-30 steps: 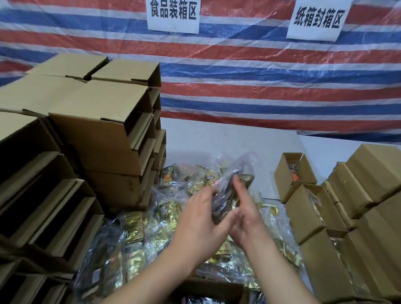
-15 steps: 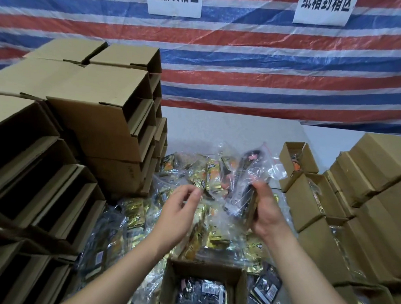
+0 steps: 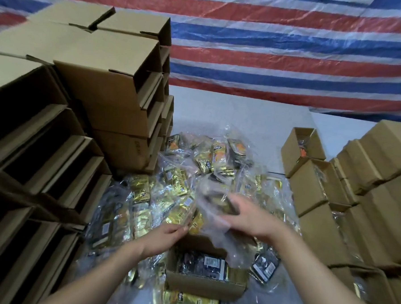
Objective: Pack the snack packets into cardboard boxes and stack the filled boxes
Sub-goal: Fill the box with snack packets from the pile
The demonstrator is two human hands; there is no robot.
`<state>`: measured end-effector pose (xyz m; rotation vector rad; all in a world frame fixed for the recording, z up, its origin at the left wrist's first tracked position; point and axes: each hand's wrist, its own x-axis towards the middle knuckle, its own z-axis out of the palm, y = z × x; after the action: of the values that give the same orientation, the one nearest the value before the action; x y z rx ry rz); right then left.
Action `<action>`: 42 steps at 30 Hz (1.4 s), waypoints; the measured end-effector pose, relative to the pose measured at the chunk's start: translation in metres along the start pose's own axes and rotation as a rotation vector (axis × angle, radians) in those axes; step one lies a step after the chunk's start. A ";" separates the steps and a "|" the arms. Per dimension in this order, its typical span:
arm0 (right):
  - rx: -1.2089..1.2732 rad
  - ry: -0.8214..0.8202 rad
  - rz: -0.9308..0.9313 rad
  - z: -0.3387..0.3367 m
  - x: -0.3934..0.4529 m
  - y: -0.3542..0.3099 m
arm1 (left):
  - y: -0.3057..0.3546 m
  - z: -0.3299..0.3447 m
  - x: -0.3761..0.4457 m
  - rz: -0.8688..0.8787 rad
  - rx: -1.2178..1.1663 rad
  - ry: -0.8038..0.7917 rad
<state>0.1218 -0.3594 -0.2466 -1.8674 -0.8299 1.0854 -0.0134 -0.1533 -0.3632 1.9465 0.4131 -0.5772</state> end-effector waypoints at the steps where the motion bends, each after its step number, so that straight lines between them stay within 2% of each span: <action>1: -0.094 -0.066 0.028 0.007 0.003 0.002 | 0.001 0.000 -0.001 0.004 -0.026 0.006; 6: -0.419 -0.339 0.167 0.039 0.016 0.023 | 0.000 0.001 -0.003 0.032 -0.109 -0.036; 9: -0.550 -0.470 0.263 0.055 0.025 0.041 | -0.002 0.003 -0.001 0.046 -0.127 -0.005; 15: -0.675 -0.504 0.337 0.077 0.044 0.062 | -0.008 0.010 0.002 0.093 -0.159 0.038; 19: -0.816 -0.428 0.345 0.105 0.049 0.083 | -0.014 0.014 0.007 0.114 -0.139 0.077; 21: -0.751 -0.391 0.384 0.108 0.051 0.088 | -0.018 0.015 0.009 0.126 -0.140 0.089; 25: -0.439 -0.338 0.463 0.088 0.040 0.071 | -0.022 0.014 0.010 0.126 -0.144 0.088; 29: -0.407 -0.291 0.377 0.070 0.025 0.056 | -0.019 0.017 0.010 0.157 -0.155 0.092; 35: -0.511 -0.488 0.597 0.103 0.043 0.062 | -0.019 0.021 0.013 0.183 -0.122 0.122; 38: -0.392 -0.429 0.662 0.109 0.048 0.067 | -0.020 0.021 0.011 0.173 -0.117 0.122; 42: -0.239 -0.381 0.622 0.093 0.039 0.066 | -0.016 0.018 0.009 0.162 -0.115 0.116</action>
<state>0.0639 -0.3283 -0.3471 -2.2289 -0.6084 1.8355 -0.0178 -0.1623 -0.3862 1.8872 0.3495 -0.3301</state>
